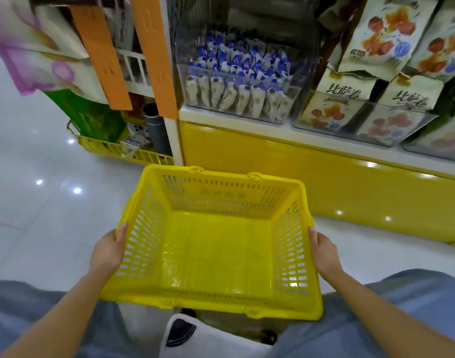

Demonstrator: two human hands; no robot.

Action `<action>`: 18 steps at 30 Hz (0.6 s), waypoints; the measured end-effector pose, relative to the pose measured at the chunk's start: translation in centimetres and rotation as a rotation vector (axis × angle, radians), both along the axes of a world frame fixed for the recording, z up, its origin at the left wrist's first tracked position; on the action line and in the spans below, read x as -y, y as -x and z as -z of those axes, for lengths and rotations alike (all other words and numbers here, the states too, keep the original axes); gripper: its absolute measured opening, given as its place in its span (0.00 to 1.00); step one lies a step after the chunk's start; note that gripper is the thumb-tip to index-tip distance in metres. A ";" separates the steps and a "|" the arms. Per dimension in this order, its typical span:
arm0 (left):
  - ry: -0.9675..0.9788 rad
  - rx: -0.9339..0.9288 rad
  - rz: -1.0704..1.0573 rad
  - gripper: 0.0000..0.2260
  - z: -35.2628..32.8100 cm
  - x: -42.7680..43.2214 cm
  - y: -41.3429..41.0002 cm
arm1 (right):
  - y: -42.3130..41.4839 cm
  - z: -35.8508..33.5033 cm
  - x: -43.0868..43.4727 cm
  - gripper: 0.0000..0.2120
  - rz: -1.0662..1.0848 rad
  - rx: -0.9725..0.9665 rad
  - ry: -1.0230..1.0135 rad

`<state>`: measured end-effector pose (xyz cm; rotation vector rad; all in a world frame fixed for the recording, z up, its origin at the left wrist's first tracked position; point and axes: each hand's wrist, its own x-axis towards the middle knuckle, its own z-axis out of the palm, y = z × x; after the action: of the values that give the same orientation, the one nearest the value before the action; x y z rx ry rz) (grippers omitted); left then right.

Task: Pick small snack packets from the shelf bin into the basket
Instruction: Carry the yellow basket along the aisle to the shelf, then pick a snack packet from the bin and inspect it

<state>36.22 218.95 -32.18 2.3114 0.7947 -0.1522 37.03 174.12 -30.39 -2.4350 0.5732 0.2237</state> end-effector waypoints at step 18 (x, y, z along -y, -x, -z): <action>-0.153 0.332 0.524 0.15 -15.5 4.3 -9.8 | -7.4 -14.5 -7.8 0.19 -0.486 0.319 0.147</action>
<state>45.98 214.70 -16.69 2.5511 0.0272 0.0666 44.40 181.91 -15.86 -2.6456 -0.1532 -0.0153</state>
